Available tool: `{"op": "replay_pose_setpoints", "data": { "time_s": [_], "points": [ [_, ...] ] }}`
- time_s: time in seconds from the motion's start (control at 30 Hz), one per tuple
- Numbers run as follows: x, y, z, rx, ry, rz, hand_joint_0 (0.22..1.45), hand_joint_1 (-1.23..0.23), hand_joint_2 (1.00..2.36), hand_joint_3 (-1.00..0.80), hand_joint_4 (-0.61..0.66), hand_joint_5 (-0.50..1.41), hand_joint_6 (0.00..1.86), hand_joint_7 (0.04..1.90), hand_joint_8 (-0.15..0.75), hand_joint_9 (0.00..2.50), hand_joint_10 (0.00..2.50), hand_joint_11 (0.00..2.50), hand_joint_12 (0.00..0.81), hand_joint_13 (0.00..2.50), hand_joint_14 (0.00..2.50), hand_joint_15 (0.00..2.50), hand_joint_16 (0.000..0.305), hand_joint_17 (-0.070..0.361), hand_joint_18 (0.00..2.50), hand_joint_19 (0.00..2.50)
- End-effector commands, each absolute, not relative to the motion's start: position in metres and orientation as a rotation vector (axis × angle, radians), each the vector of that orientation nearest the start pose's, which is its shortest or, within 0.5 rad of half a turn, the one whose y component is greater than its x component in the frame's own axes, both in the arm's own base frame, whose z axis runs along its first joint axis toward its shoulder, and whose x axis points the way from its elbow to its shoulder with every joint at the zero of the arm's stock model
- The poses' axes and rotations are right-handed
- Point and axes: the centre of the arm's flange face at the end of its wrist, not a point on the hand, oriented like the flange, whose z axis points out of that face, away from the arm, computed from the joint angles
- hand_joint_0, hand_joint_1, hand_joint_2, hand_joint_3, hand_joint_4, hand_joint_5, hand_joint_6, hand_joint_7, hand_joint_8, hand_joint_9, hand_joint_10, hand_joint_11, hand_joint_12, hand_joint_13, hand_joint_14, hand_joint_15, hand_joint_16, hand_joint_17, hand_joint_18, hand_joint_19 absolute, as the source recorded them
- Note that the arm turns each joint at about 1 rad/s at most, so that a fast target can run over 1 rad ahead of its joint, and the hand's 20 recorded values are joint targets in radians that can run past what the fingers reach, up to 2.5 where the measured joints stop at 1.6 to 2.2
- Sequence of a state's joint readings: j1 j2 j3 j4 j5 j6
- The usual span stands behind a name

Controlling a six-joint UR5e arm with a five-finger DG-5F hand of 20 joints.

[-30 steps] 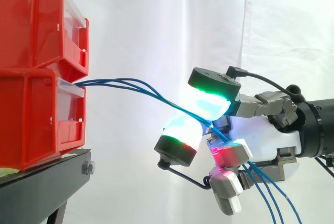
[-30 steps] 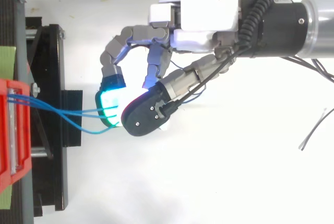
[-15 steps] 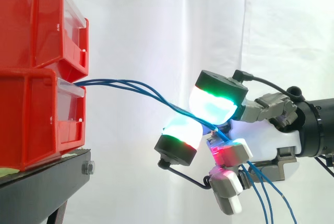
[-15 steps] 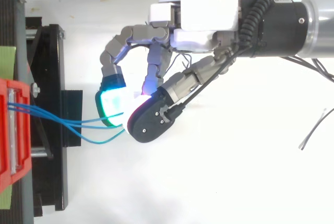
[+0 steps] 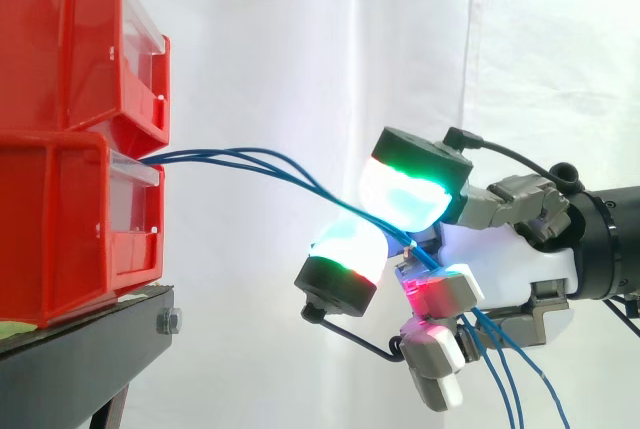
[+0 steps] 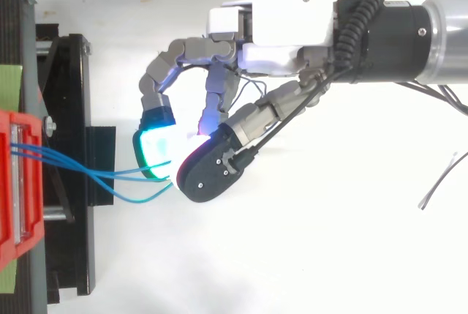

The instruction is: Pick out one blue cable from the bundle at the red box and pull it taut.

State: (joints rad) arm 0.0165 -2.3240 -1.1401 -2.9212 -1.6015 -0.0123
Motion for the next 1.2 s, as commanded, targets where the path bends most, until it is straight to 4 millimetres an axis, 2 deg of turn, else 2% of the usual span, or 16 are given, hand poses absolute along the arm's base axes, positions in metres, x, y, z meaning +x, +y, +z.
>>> {"op": "replay_pose_setpoints", "data": {
  "time_s": [0.0,0.3,0.53,0.97,1.17],
  "points": [
    [0.7536,-0.1174,0.239,1.252,1.327,1.187,0.51,-0.66,1.0,-0.5,0.12,-0.11,0.87,0.92,0.346,1.38,0.02,0.67,0.426,1.22,0.02,0.58,0.056,0.126,1.08,0.58],
    [0.7536,-0.1171,0.239,1.249,1.33,1.188,0.48,-0.64,1.0,-0.5,0.13,-0.11,0.86,0.89,0.356,1.36,0.02,0.65,0.438,1.21,0.02,0.57,0.059,0.132,1.08,0.56],
    [0.7536,-0.1171,0.239,1.249,1.33,1.188,0.59,-0.75,1.0,-0.5,0.1,-0.12,0.85,0.93,0.332,1.35,0.02,0.67,0.406,1.18,0.02,0.59,0.053,0.119,1.02,0.6],
    [0.7519,-0.1174,0.2395,1.24,1.355,1.206,0.65,-0.83,1.02,-0.18,0.02,-0.12,0.92,0.99,0.344,1.34,0.02,0.68,0.404,1.19,0.02,0.58,0.051,0.115,1.03,0.58],
    [0.749,-0.1166,0.2438,1.238,1.375,1.215,0.7,-0.86,1.02,-0.23,-0.03,-0.12,0.92,1.07,0.34,1.34,0.02,0.68,0.4,1.19,0.02,0.58,0.051,0.114,1.04,0.56]
  ]
}}
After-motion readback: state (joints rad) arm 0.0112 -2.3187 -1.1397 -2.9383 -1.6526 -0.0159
